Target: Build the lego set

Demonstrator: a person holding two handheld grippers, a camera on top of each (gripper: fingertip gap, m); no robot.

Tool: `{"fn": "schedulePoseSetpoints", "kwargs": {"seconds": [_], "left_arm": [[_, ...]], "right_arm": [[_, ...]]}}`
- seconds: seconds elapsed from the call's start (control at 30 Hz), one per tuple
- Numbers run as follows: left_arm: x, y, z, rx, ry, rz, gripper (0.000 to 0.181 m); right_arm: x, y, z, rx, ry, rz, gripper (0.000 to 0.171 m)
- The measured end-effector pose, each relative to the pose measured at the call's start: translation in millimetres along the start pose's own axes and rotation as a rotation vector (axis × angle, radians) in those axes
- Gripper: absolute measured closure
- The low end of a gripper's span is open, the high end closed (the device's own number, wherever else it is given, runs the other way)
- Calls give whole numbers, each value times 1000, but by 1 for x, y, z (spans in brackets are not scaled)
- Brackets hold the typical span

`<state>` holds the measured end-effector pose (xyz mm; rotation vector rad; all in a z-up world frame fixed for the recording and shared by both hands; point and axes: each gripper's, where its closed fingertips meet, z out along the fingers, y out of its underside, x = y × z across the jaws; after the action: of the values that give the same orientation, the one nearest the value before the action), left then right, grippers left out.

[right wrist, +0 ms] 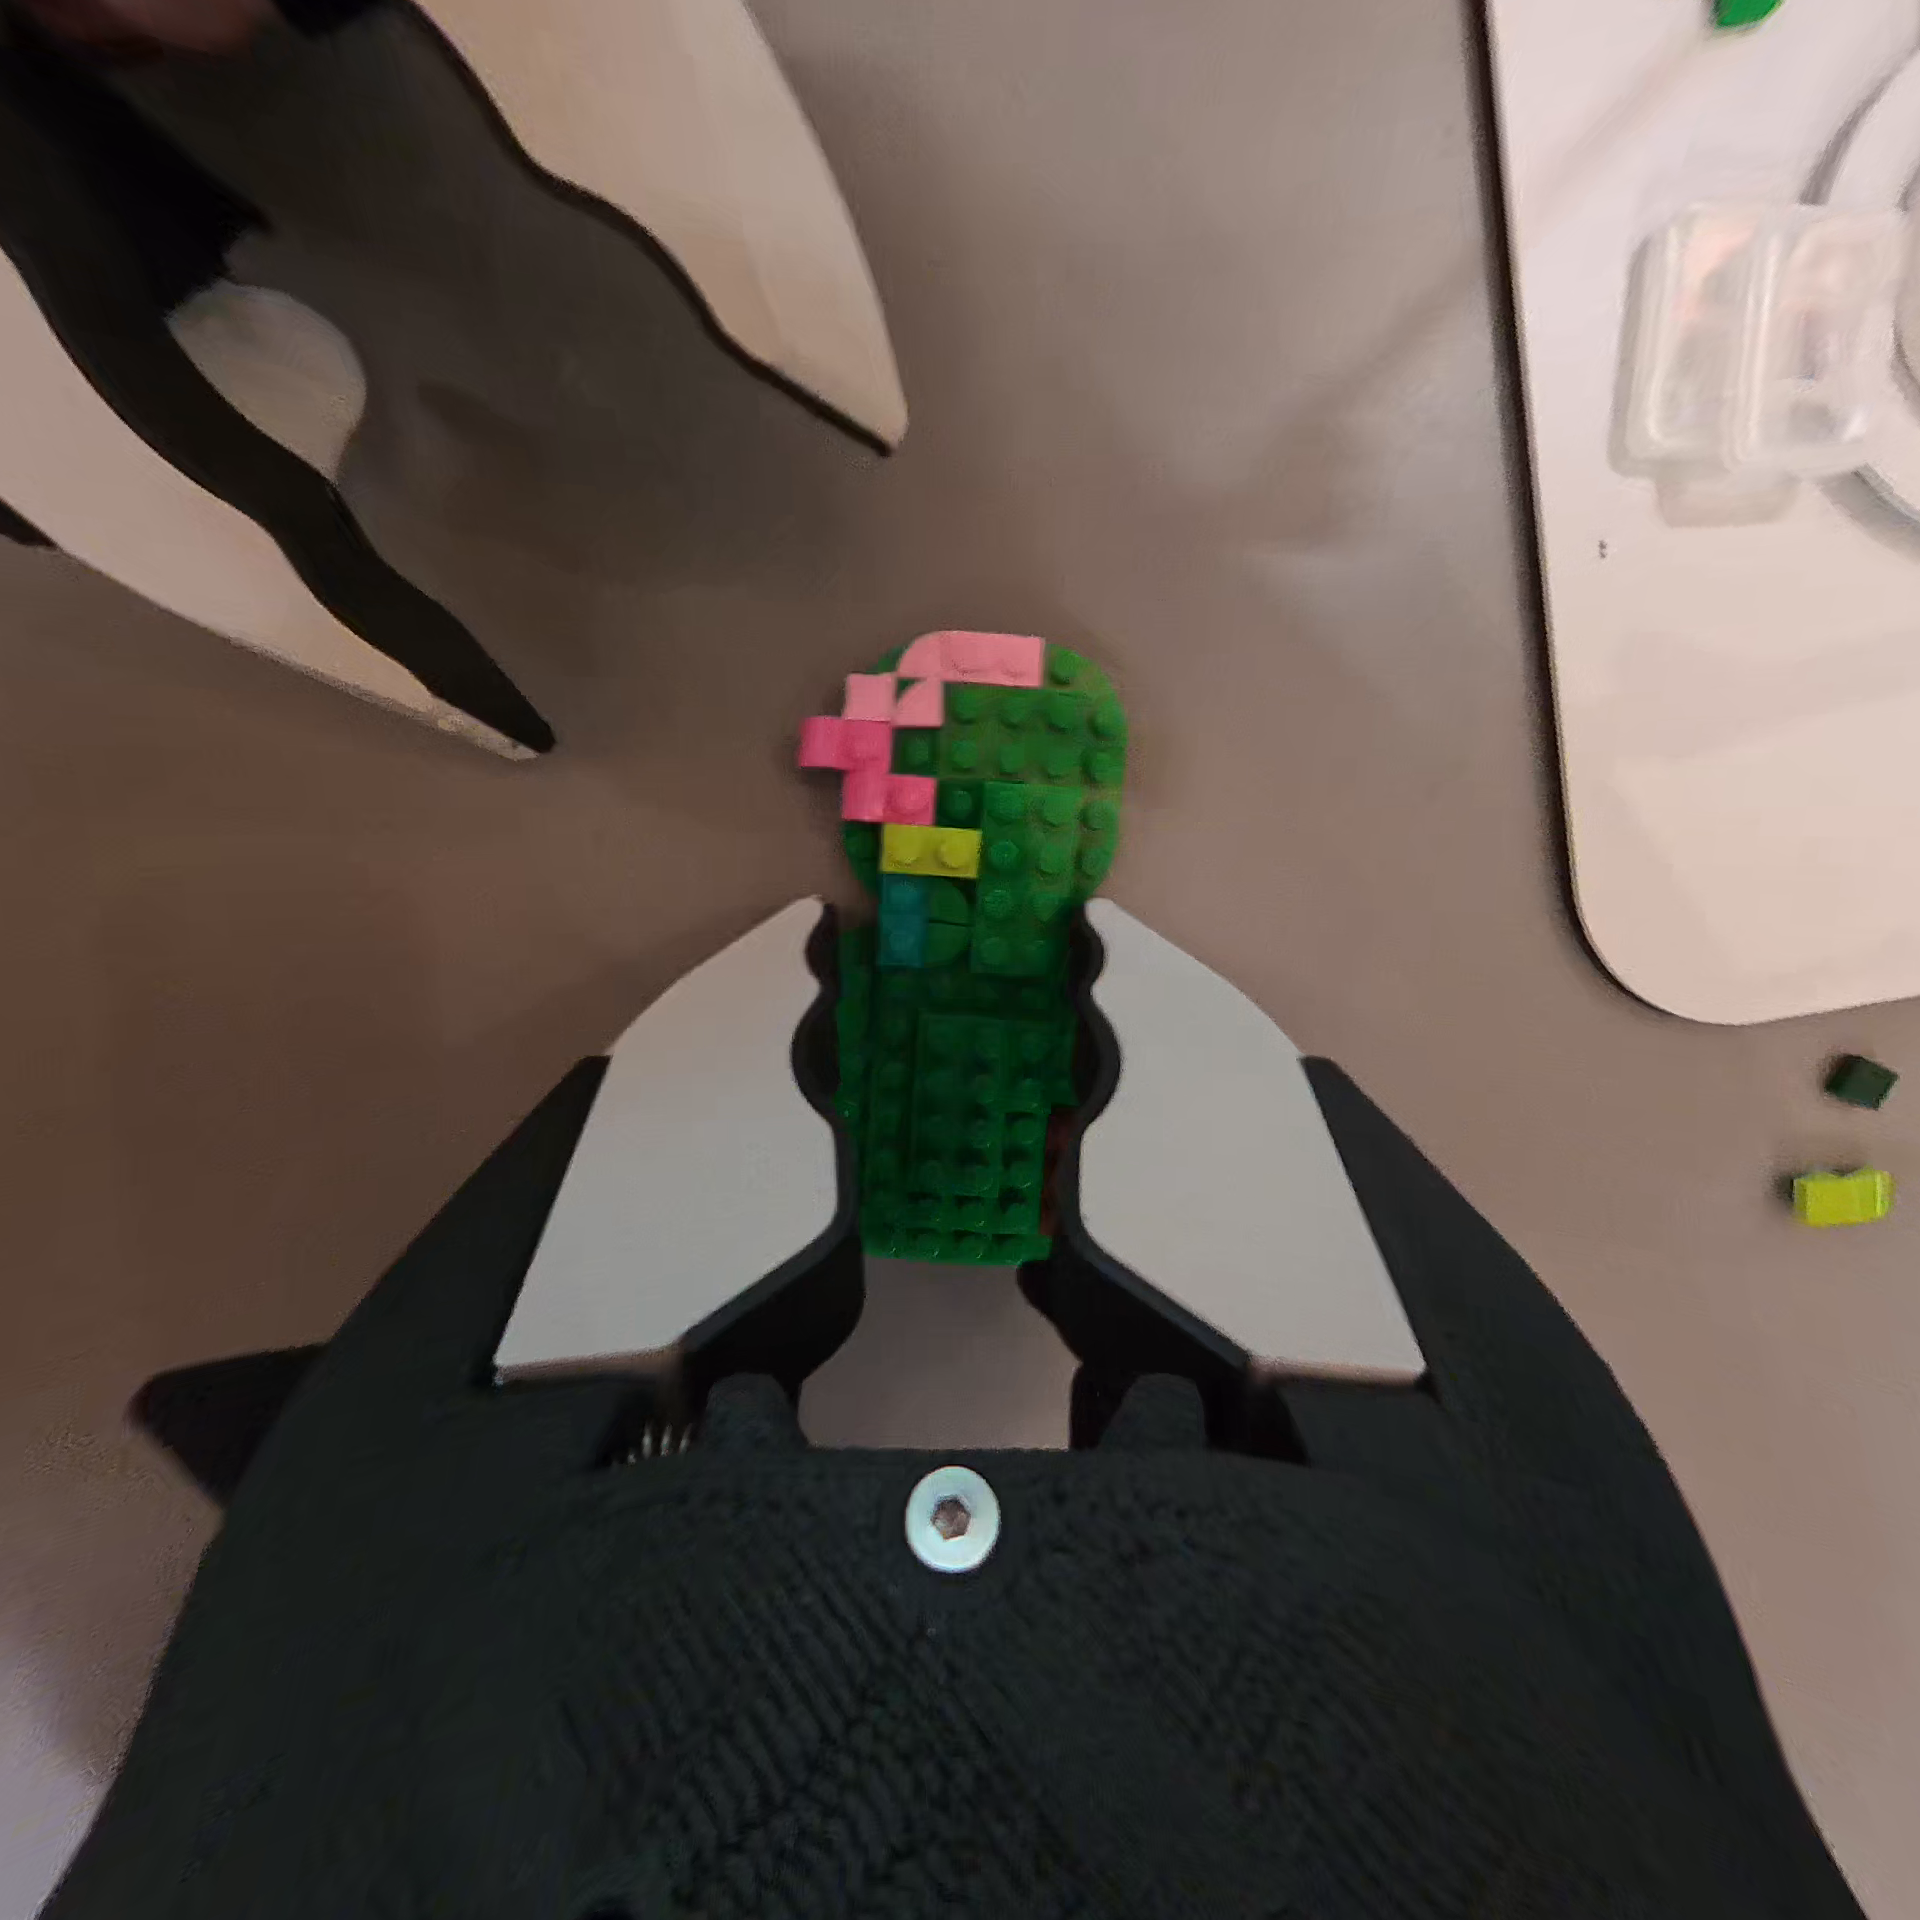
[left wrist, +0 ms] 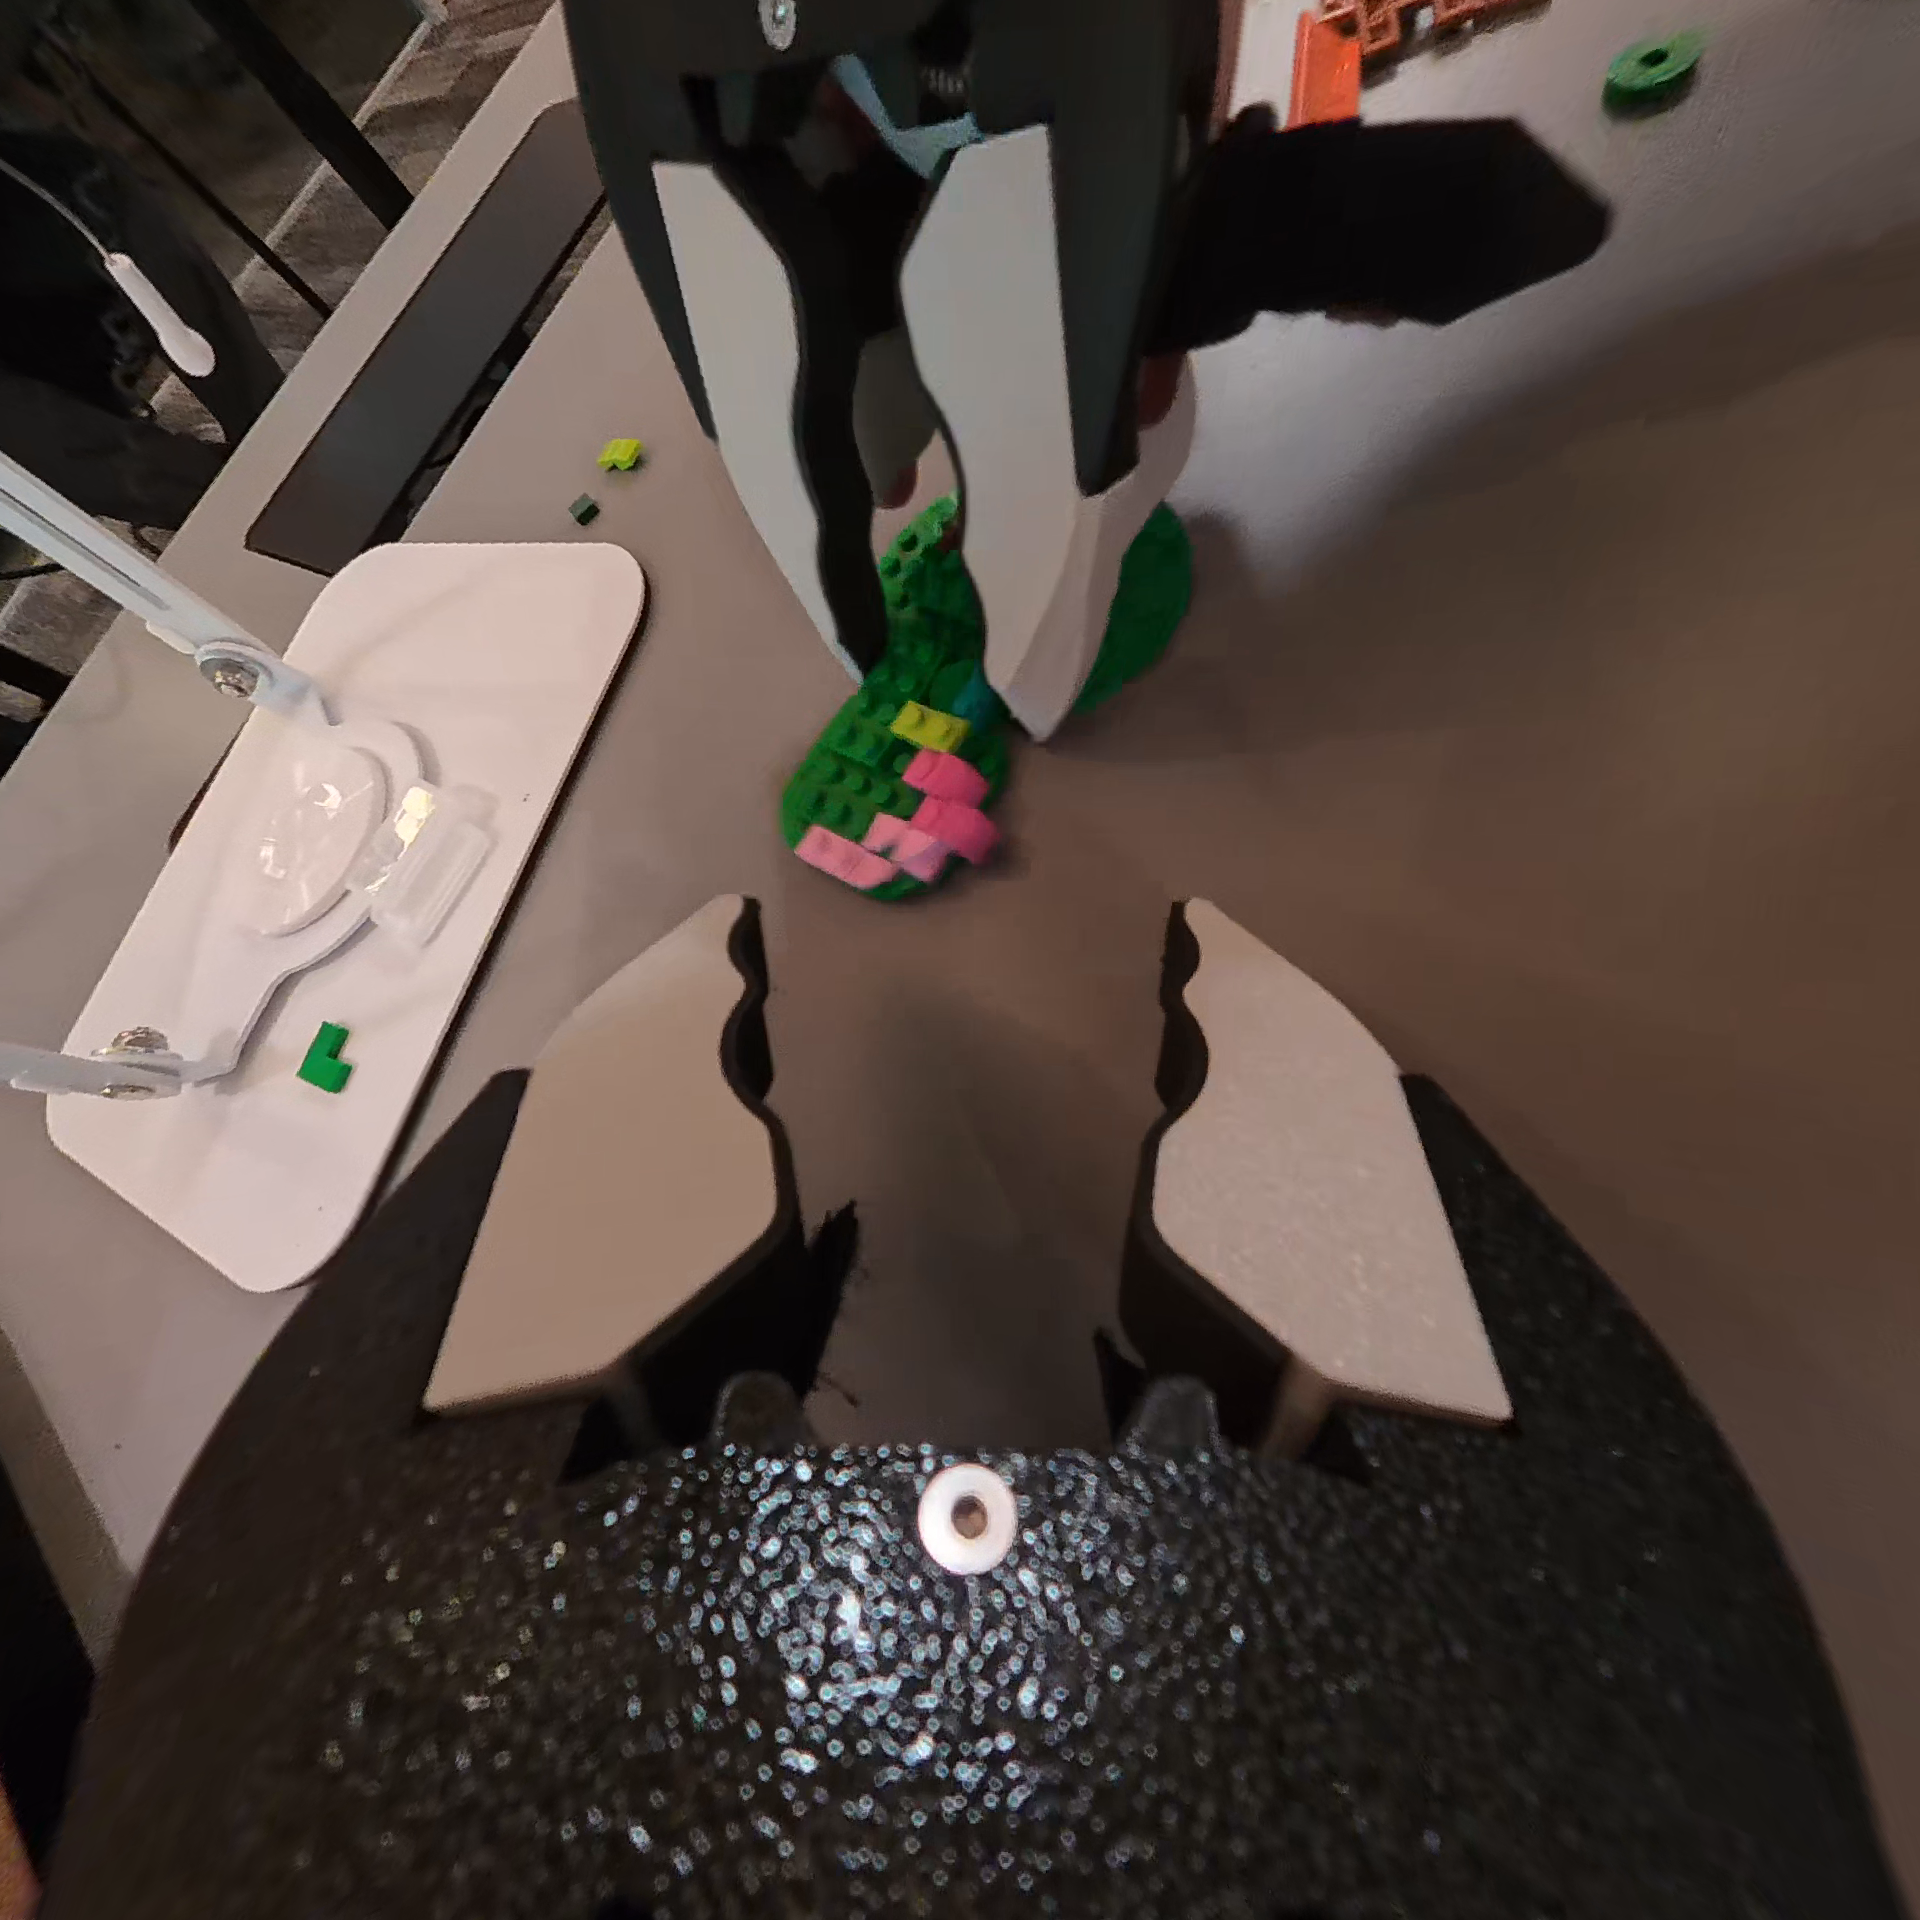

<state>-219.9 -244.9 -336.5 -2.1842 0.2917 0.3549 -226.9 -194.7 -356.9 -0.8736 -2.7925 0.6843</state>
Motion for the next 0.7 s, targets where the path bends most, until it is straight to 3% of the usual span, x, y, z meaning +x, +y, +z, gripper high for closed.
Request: {"fn": "schedulePoseSetpoints", "kwargs": {"seconds": [0.03, 0.17, 0.27, 0.4, 0.5, 0.6, 0.7], "left_arm": [[-1, 0, 0, 2, -7, 10, 104], [-7, -7, -2, 40, -94, 127, 96], [-14, -17, -7, 72, -250, 344, 104], [-21, -20, -8, -2, -456, 649, 110], [-24, -25, -7, -11, -549, 774, 128], [-25, -35, -12, 25, -669, 912, 168], [-22, -41, -14, 59, -720, 979, 164]], "right_arm": [[-1, -1, 0, -1, -12, -12, 137], [-8, 1, -5, -12, -63, -34, 139], [-15, -7, -14, 50, -126, 3, 139], [-25, -21, -28, 120, -174, 23, 139], [-35, -28, -34, 141, -208, 18, 139], [-41, -28, -37, 126, -206, -8, 139], [-43, -25, -38, 112, -193, -20, 139]]}}
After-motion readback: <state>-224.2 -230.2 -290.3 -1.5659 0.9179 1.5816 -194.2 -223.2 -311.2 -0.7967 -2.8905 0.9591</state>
